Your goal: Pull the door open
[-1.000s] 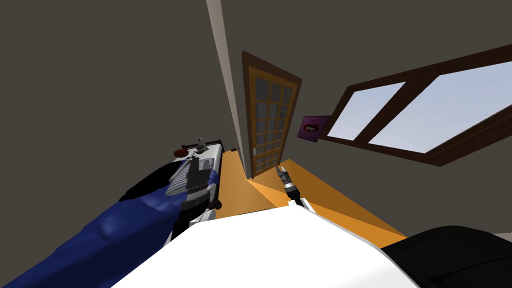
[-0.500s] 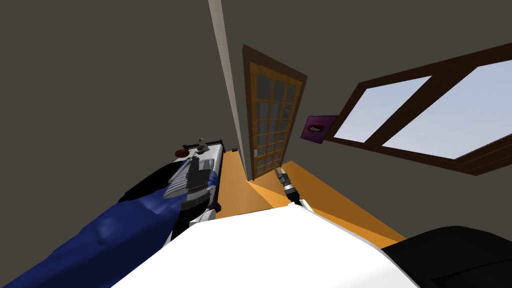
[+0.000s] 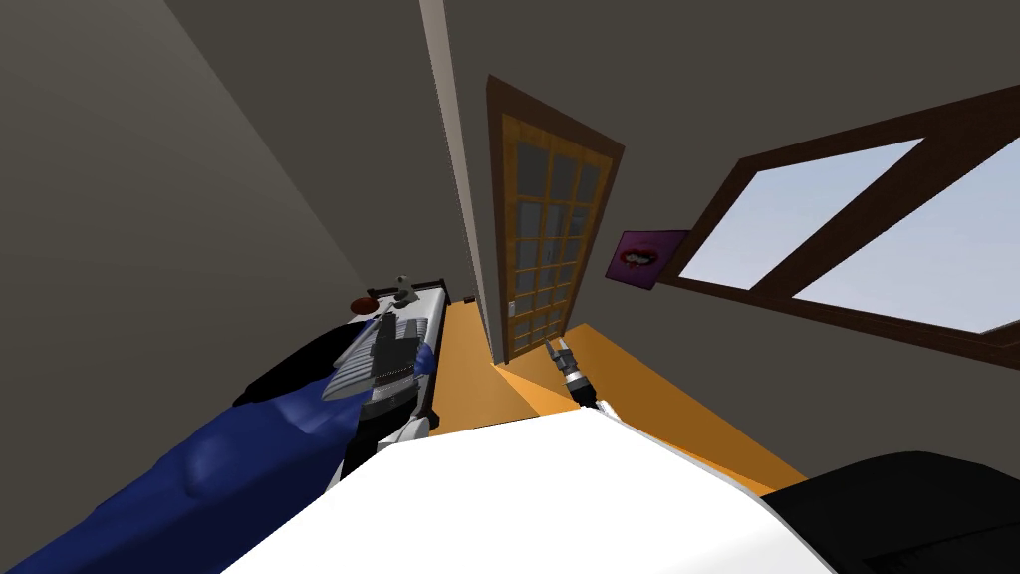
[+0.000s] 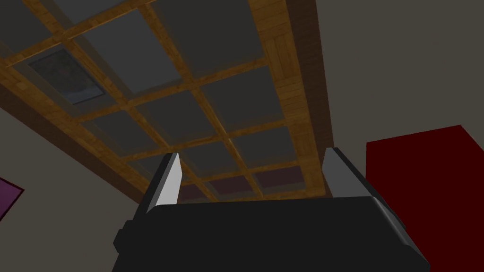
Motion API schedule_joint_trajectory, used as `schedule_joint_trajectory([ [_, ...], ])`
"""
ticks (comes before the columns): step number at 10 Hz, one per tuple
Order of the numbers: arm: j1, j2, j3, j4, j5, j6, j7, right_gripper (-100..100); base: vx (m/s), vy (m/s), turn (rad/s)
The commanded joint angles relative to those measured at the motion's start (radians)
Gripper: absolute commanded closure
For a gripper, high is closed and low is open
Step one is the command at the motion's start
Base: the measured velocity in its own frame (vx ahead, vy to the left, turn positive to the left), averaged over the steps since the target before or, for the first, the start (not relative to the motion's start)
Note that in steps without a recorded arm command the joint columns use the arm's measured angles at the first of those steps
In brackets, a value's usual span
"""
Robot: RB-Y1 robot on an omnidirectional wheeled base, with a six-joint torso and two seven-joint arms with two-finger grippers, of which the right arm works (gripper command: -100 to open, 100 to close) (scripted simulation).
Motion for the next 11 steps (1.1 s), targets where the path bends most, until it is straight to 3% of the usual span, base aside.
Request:
schedule_joint_trajectory([
  [1,-0.007,-0.003,-0.004,0.033,0.010,-0.013,0.027,-100,0.110,-0.001,0.049],
  [11,-0.054,-0.003,-0.019,0.239,0.091,-0.084,0.224,-100,0.144,0.008,0.049],
])
